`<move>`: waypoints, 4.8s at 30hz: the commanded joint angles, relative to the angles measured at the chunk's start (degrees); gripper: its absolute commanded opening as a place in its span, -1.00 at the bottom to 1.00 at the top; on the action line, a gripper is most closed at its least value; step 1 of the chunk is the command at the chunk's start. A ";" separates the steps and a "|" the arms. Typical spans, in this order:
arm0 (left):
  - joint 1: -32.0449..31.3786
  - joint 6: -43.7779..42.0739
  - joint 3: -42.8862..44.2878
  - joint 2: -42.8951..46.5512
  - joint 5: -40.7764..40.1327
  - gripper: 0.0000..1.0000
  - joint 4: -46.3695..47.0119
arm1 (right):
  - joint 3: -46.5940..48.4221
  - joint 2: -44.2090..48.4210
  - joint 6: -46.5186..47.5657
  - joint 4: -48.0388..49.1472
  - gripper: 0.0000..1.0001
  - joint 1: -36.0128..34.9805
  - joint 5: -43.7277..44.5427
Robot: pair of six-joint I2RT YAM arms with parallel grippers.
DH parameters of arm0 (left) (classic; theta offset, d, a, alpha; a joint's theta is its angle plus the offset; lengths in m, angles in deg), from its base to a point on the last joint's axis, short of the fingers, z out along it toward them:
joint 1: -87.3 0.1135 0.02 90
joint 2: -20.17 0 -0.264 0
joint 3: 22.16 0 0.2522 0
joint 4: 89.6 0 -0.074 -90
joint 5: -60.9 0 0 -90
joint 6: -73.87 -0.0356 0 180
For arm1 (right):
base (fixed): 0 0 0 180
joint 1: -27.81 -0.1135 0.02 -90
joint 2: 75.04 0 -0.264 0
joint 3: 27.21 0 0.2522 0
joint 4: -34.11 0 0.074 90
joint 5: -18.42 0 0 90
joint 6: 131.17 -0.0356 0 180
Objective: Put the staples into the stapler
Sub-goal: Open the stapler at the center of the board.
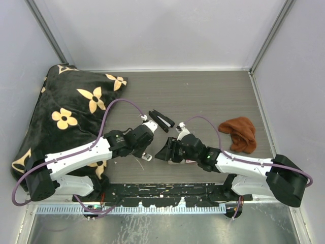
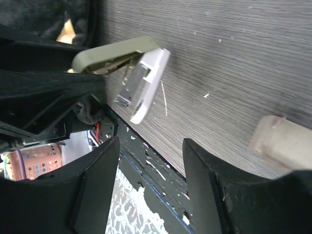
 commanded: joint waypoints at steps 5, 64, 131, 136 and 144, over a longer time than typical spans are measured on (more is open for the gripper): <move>-1.52 2.61 1.69 -0.66 -2.78 -1.00 3.71 | 1.24 -5.87 -3.95 10.51 0.19 -1.38 0.58; 5.21 13.06 -8.73 20.61 14.07 -1.00 12.04 | -9.05 1.00 -7.09 21.81 -0.50 -1.88 7.03; 5.77 5.78 -11.74 16.70 8.42 0.59 18.68 | 5.80 -0.35 -3.11 -16.73 -0.99 -0.87 7.73; 5.74 5.06 -10.10 17.35 12.33 0.48 21.19 | 6.19 -0.61 -3.22 -16.84 -0.99 -0.90 8.21; 5.79 12.47 -14.75 13.80 18.16 0.03 27.39 | 3.17 -1.54 -4.11 -10.02 -0.99 -0.85 5.62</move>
